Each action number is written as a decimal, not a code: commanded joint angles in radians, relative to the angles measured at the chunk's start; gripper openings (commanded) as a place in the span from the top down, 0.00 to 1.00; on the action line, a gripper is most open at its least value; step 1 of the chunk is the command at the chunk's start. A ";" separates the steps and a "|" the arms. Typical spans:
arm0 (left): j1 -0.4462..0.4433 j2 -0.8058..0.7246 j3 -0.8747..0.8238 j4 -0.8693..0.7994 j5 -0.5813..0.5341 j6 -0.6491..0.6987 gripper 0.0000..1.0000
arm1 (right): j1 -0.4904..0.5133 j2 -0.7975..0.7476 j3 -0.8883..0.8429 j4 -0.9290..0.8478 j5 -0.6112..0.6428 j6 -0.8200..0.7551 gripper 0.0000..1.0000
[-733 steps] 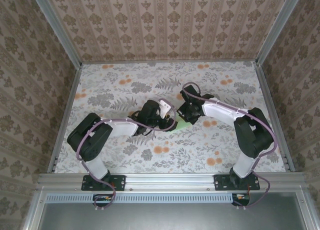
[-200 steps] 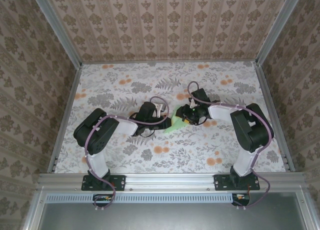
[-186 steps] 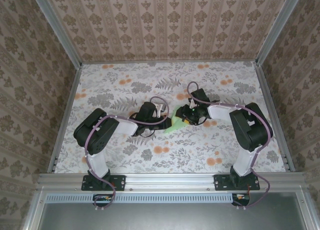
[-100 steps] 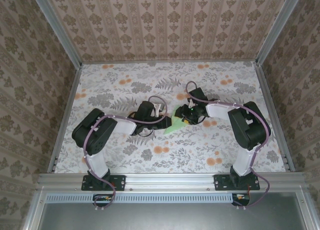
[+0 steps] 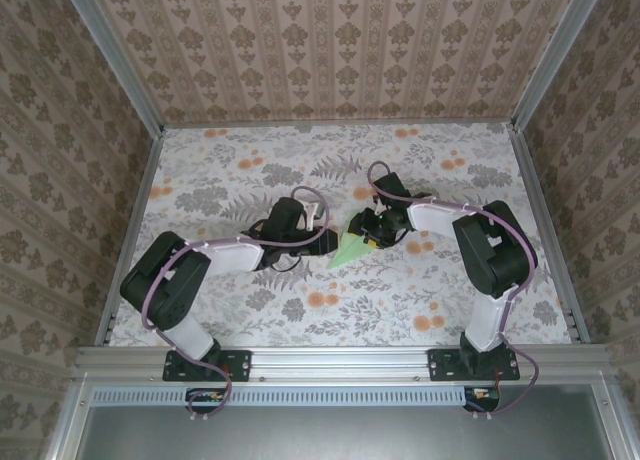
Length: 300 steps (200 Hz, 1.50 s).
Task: Fold a paper plane with a square sheet of paper (pick it up from the middle)
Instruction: Fourth fold the wing at the center of the table.
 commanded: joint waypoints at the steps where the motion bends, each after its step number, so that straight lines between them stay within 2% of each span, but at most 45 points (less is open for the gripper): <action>1: -0.023 0.023 0.072 -0.069 0.016 0.058 0.77 | 0.009 0.076 -0.015 -0.107 0.100 0.004 0.46; 68: -0.028 0.148 0.135 -0.086 0.062 0.040 0.85 | 0.012 0.099 -0.004 -0.130 0.107 0.005 0.46; 107: -0.025 0.179 0.154 -0.112 0.044 0.045 0.86 | 0.012 0.111 -0.002 -0.141 0.114 0.002 0.46; 222: -0.014 0.222 0.160 -0.126 0.018 0.033 0.89 | 0.021 0.160 0.032 -0.234 0.189 0.007 0.50; 300: -0.008 0.185 0.150 -0.136 -0.011 0.042 0.89 | 0.023 0.194 0.043 -0.267 0.211 0.042 0.52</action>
